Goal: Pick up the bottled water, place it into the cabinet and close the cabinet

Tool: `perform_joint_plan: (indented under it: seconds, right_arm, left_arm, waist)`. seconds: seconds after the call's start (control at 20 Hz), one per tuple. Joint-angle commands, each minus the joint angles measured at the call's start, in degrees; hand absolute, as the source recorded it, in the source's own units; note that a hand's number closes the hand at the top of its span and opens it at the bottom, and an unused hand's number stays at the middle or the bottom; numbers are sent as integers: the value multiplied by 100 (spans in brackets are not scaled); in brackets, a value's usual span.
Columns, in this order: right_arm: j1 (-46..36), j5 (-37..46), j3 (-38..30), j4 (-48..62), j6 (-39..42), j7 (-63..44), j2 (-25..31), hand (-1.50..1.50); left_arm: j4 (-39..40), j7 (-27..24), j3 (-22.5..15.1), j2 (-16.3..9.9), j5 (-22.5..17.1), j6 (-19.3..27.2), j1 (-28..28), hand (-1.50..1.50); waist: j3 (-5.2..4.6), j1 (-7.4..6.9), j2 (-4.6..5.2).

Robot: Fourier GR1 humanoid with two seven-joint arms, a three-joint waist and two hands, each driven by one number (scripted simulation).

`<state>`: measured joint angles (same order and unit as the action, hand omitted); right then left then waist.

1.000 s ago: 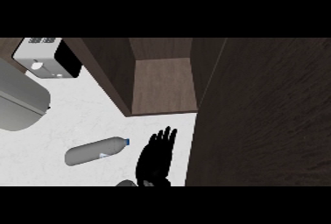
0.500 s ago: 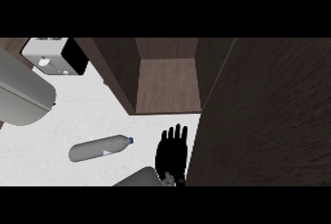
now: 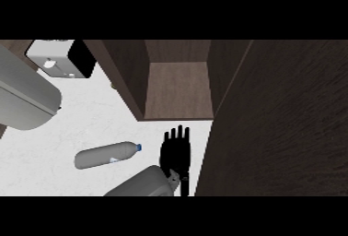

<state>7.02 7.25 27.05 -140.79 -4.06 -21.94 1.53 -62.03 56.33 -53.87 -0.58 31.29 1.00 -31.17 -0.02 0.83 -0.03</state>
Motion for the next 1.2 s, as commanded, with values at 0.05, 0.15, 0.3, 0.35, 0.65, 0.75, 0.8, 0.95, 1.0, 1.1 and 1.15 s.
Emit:
perform_joint_plan:
  seconds: [0.05,0.15,0.3,0.35,0.65,0.75,0.8,0.95,1.0,1.1,1.15]
  right_arm:
    - [223,515,280,-324,-95,72,105,-150]
    - [26,685,414,-307,-243,-216,44,-150]
    - [17,746,452,-445,-351,-326,132,-150]
    - [127,633,445,-607,-279,-333,275,-150]
    - [-331,647,296,-508,-532,-706,209,-150]
    - [-287,949,643,-626,-641,-798,220,-150]
    - [17,792,688,-472,-632,-334,284,-150]
    - [-202,723,413,-1081,-611,-1078,543,-150]
    - [51,1018,997,-740,-827,-636,346,-150]
    - [-218,879,707,-927,-755,-947,508,-150]
    - [59,900,851,-584,-843,-365,487,-150]
  left_arm:
    - [377,-510,426,-207,288,-57,-56,-150]
    - [98,-302,497,-285,382,-206,69,-150]
    - [44,-411,548,-672,493,-87,328,-150]
    - [137,-710,647,-804,420,-58,425,-150]
    - [-415,-728,1005,-1405,476,-364,753,-150]
    - [-422,-812,1056,-1586,517,-376,923,-150]
    - [-587,-772,1252,-1630,445,-538,904,-150]
    - [-626,-974,1557,-2113,335,-695,759,-150]
    - [72,-1596,1564,-1951,498,-148,969,-150]
    - [-361,-1312,1772,-2083,249,-691,915,-150]
    - [-440,-1546,1752,-2200,343,-671,1038,-150]
  waist:
    - [1,-33,-6]
    - [0,-58,-11]
    - [-2,-60,-17]
    - [-1,-46,-14]
    - [-3,-88,-12]
    - [-5,-76,-22]
    - [1,-66,-20]
    - [-6,-50,-32]
    - [-7,-2,-14]
    - [-4,-32,-19]
    - [0,-36,-18]
